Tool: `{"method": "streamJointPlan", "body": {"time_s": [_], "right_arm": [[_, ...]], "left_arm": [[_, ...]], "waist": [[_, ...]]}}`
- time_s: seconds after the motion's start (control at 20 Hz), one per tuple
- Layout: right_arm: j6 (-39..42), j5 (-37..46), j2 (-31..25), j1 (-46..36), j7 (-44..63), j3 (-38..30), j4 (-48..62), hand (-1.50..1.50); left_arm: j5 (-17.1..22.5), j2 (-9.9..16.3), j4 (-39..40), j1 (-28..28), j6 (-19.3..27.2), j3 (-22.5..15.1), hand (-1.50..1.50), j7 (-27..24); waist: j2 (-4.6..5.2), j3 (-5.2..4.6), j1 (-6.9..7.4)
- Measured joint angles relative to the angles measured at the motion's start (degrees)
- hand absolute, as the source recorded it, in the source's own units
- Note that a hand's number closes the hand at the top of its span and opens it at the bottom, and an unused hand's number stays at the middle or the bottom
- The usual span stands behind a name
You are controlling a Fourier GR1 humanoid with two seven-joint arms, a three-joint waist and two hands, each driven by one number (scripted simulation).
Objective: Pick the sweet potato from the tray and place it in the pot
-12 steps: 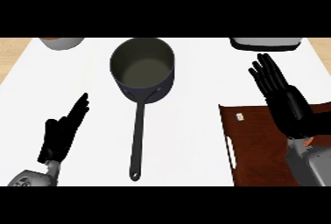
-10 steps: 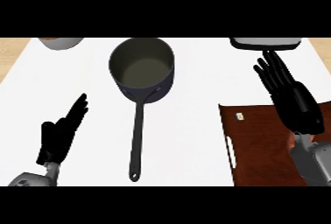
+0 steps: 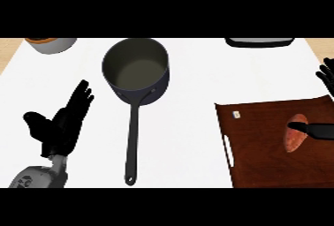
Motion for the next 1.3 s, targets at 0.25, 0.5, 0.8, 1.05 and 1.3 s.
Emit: {"method": "streamJointPlan", "body": {"time_s": [0.25,0.5,0.8,1.05,1.3], "right_arm": [[1.16,3.45,-4.21,11.05,-12.88,-6.22,-2.65,-1.50],[4.09,6.28,-13.43,19.17,-10.82,-11.78,-6.47,-1.50],[10.66,6.71,-23.27,23.39,-0.89,-16.32,-12.64,-1.50],[16.69,5.77,-28.27,24.50,8.92,-17.49,-15.57,-1.50],[19.85,5.93,-28.73,21.04,18.59,-14.63,-16.41,-1.50]], "left_arm": [[0.64,-0.70,-2.95,0.46,0.69,0.47,0.00,1.92],[0.82,-0.69,-4.34,0.47,0.68,0.82,0.00,3.59],[-0.20,-1.55,-4.39,0.68,0.82,0.68,0.00,3.41],[-0.98,-2.46,-4.55,-0.65,0.92,0.25,0.00,4.67],[-1.36,-3.09,-3.91,-0.78,-0.26,0.72,0.00,4.52]], "waist": [[-0.11,0.10,-0.19],[-0.12,0.03,-0.28],[0.02,-0.04,0.33],[0.13,-0.04,0.89],[0.29,0.02,1.66]]}}
